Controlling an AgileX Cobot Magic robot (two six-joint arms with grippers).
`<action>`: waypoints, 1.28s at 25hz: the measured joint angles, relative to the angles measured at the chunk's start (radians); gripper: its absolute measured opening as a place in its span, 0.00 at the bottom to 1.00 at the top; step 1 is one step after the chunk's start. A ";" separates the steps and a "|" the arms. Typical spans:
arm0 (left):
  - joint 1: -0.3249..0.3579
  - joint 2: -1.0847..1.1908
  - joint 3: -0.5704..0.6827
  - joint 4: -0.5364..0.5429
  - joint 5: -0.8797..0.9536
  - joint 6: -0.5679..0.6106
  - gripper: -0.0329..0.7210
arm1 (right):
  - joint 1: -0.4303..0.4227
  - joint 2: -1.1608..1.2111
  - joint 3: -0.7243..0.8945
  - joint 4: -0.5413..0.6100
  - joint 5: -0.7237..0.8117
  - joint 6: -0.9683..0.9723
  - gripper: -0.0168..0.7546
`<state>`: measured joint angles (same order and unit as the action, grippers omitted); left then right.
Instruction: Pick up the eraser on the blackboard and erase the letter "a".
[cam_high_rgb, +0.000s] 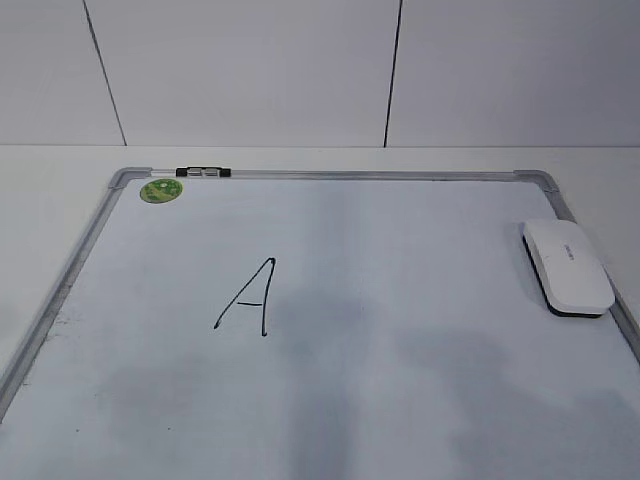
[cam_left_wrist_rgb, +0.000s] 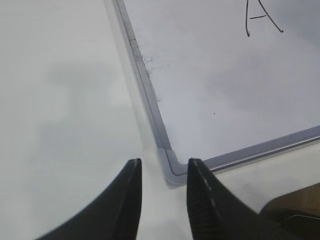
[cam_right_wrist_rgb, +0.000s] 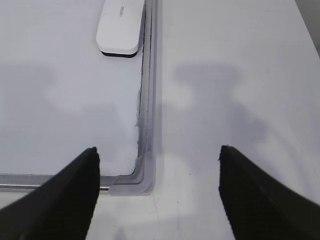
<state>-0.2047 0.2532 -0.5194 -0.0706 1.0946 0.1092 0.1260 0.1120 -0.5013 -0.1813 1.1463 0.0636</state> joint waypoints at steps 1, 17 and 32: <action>0.000 0.000 0.000 -0.002 0.000 0.000 0.35 | 0.000 0.000 0.000 0.001 0.000 0.000 0.79; 0.000 0.000 0.000 -0.006 0.000 0.000 0.35 | 0.000 0.000 0.000 0.004 0.000 0.000 0.79; 0.000 -0.101 0.000 -0.006 0.002 0.000 0.35 | 0.000 -0.051 0.000 0.004 -0.002 0.000 0.79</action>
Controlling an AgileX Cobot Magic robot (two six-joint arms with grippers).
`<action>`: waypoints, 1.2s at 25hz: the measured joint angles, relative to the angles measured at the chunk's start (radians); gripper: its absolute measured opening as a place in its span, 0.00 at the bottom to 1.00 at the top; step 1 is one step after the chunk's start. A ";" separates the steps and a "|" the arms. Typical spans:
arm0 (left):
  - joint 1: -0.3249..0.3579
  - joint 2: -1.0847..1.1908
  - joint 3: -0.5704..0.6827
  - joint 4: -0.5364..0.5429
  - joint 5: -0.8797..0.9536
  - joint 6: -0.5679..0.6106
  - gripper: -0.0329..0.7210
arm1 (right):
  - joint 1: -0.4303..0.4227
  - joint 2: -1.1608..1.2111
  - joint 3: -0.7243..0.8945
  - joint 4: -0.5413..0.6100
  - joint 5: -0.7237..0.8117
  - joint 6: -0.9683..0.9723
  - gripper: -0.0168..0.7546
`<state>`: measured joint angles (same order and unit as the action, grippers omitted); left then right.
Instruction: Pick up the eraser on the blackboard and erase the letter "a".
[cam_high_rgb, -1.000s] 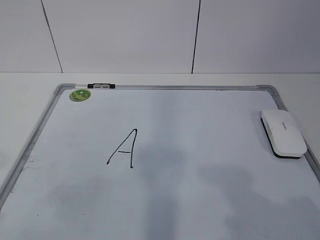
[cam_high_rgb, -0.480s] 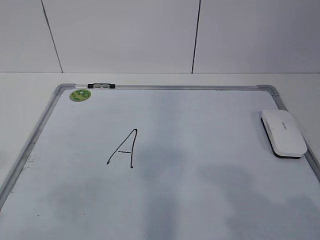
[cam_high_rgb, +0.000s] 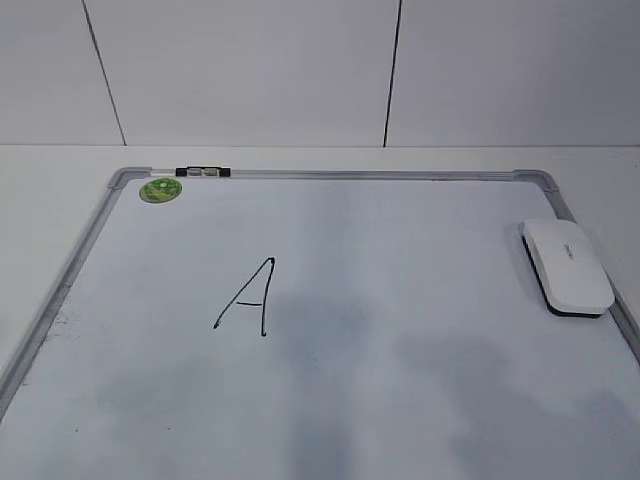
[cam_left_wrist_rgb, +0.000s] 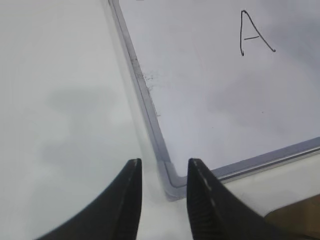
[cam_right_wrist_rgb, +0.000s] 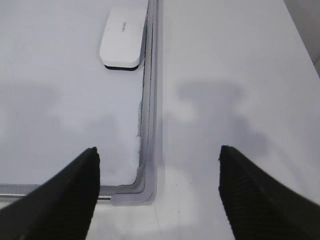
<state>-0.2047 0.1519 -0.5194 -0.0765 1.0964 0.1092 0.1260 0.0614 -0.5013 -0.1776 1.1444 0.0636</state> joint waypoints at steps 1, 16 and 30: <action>0.000 -0.014 0.000 0.000 0.002 0.000 0.35 | 0.000 -0.019 0.000 0.000 0.000 0.000 0.79; 0.000 -0.142 0.000 -0.002 0.005 0.000 0.35 | 0.000 -0.078 0.000 -0.002 0.000 0.000 0.79; 0.110 -0.142 0.000 -0.002 0.005 0.000 0.35 | -0.043 -0.078 0.000 -0.002 0.000 0.000 0.79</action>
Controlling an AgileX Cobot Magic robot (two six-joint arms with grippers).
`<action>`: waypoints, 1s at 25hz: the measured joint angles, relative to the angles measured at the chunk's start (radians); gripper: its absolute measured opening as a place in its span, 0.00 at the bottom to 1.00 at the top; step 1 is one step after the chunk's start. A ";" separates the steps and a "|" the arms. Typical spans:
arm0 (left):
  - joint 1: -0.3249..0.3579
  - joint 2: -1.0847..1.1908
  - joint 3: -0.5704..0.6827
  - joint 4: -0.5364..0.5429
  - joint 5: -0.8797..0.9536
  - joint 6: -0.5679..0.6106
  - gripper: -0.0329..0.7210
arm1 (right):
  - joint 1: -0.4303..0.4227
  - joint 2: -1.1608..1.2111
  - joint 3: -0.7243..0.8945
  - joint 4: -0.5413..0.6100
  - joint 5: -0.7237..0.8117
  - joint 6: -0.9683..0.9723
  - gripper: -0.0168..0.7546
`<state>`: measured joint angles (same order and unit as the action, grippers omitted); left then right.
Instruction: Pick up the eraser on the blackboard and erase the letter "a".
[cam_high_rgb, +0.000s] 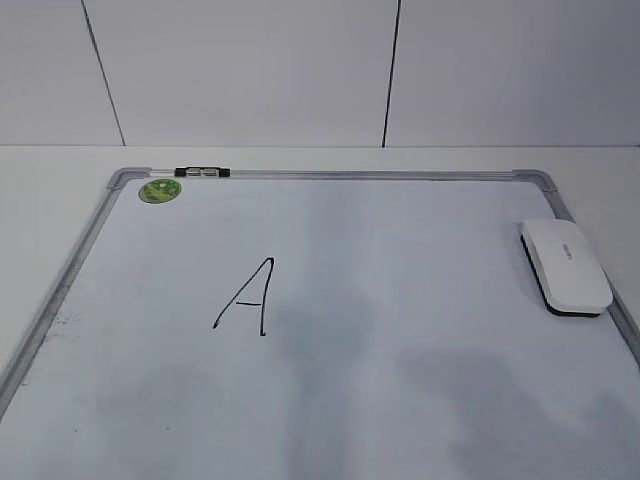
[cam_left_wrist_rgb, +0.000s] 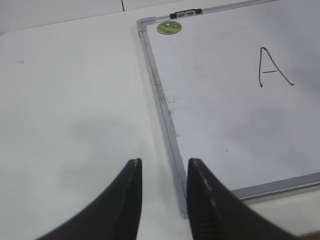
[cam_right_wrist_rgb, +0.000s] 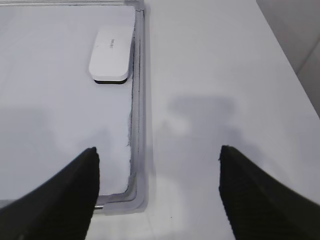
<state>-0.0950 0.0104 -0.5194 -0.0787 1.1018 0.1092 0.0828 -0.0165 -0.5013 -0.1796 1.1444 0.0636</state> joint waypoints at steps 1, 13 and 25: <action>0.013 0.000 0.000 0.000 0.000 0.000 0.35 | -0.016 0.000 0.000 0.000 0.000 0.000 0.79; 0.084 0.000 0.000 0.000 0.000 0.000 0.35 | -0.107 0.000 0.000 0.000 0.000 0.000 0.79; 0.084 0.000 0.000 0.000 0.000 0.000 0.35 | -0.107 0.000 0.000 0.000 0.000 0.000 0.79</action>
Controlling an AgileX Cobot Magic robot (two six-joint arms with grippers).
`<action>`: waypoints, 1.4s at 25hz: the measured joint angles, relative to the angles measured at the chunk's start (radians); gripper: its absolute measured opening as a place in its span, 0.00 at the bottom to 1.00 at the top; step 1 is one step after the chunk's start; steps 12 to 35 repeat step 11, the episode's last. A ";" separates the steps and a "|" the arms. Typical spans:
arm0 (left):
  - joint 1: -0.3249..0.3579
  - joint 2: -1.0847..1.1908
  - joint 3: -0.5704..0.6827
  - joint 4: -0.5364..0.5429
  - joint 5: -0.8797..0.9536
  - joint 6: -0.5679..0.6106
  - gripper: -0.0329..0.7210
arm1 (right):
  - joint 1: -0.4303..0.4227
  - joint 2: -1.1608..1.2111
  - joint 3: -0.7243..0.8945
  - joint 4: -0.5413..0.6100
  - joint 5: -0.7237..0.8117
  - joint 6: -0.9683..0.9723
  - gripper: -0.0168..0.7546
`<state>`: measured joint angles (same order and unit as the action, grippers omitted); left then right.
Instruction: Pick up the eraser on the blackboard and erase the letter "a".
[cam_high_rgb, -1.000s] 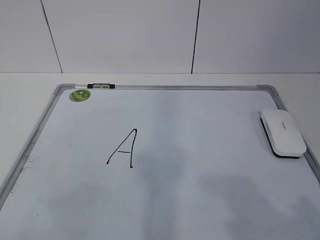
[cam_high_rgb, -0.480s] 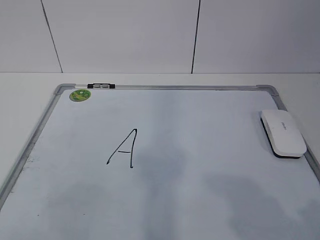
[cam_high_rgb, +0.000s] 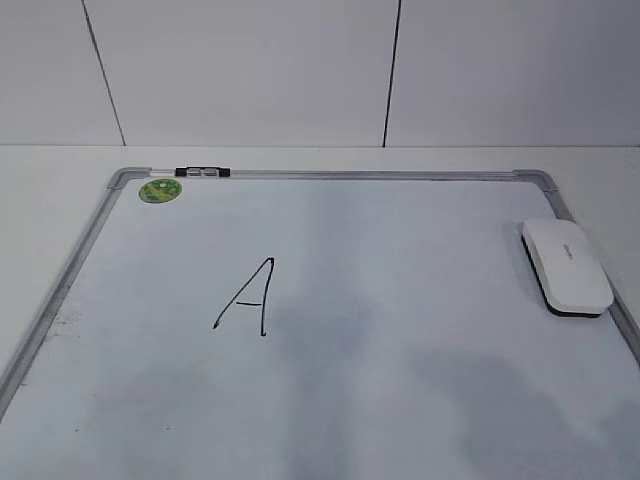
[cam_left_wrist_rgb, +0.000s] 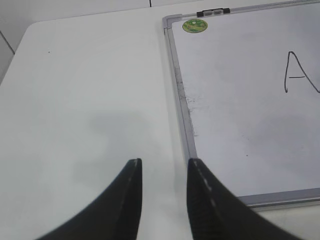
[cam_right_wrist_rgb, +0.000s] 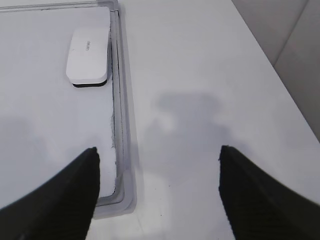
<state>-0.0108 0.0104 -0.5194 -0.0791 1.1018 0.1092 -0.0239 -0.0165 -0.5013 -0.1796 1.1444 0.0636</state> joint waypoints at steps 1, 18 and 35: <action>0.000 0.000 0.000 0.000 0.000 0.000 0.35 | 0.000 0.000 0.000 0.000 0.000 0.000 0.79; 0.000 0.000 0.000 0.000 0.000 0.000 0.35 | 0.000 0.000 0.000 0.000 0.000 0.000 0.79; 0.000 0.000 0.000 0.000 0.000 0.000 0.35 | 0.000 0.000 0.000 0.000 0.000 0.000 0.79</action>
